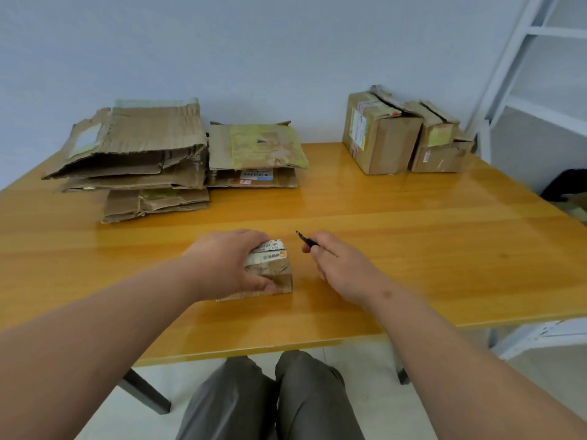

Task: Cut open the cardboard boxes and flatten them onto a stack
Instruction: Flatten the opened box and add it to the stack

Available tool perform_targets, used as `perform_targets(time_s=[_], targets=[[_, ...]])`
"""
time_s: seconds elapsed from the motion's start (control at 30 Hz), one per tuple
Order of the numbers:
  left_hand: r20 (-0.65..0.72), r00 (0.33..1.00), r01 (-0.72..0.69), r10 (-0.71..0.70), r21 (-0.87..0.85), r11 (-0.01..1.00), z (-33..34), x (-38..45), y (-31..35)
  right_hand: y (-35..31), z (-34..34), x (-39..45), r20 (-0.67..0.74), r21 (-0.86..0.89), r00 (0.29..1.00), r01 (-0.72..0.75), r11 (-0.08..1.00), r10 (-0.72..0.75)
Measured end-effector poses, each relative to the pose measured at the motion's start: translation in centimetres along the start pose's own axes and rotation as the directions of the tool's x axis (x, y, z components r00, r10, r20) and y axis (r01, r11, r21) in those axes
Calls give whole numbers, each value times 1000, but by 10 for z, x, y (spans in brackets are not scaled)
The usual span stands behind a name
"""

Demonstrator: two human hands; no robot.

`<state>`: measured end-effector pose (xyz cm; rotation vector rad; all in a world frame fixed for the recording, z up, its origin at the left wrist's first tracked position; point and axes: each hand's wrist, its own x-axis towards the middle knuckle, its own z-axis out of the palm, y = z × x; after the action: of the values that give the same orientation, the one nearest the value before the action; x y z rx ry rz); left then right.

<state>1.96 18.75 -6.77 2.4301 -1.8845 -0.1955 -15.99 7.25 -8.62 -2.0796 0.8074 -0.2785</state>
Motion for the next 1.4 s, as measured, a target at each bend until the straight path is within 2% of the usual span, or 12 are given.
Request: perform_targets(time_s=[0.33, 0.5, 0.83, 0.93, 1.0, 1.1, 1.17, 1.23, 1.3, 1.33, 1.4], targets=[[8, 1000, 14, -14, -20, 1000, 1, -1, 3, -3, 9, 0, -112, -243, 993, -71, 967, 45], [29, 999, 19, -18, -25, 1000, 0, 0, 2, -2, 8, -2, -128, -223, 992, -9, 975, -20], [61, 998, 14, -13, -12, 1000, -2, 0, 0, -6, 2, -5, -5, -281, 993, 110, 953, -116], [67, 997, 25, -24, -17, 1000, -2, 1, 1, -3, -3, -12, 44, -231, 994, 105, 967, -97], [99, 995, 25, -19, -54, 998, -3, 0, 0, 0, -7, -12, 33, -163, 999, 44, 986, -39], [203, 979, 19, -7, -53, 998, -9, 1, -8, 5, -14, -8, -72, 76, 993, -88, 993, 93], [247, 969, 54, -33, -78, 995, -15, 1, -13, 6, -15, -6, -131, 141, 984, -100, 985, 118], [277, 959, 129, -58, -245, 961, -20, 1, -12, 3, -11, -6, -134, 135, 987, -70, 988, 88], [324, 943, 230, -72, -482, 845, -26, 0, -12, -2, -5, -7, -69, 223, 996, -35, 974, 52], [354, 932, 268, -71, -547, 793, -28, -1, -12, -4, -3, -8, -21, 302, 999, -27, 953, 35], [399, 914, 304, -68, -567, 766, -32, -4, -13, -7, -1, -7, 53, 403, 999, -14, 915, -8]])
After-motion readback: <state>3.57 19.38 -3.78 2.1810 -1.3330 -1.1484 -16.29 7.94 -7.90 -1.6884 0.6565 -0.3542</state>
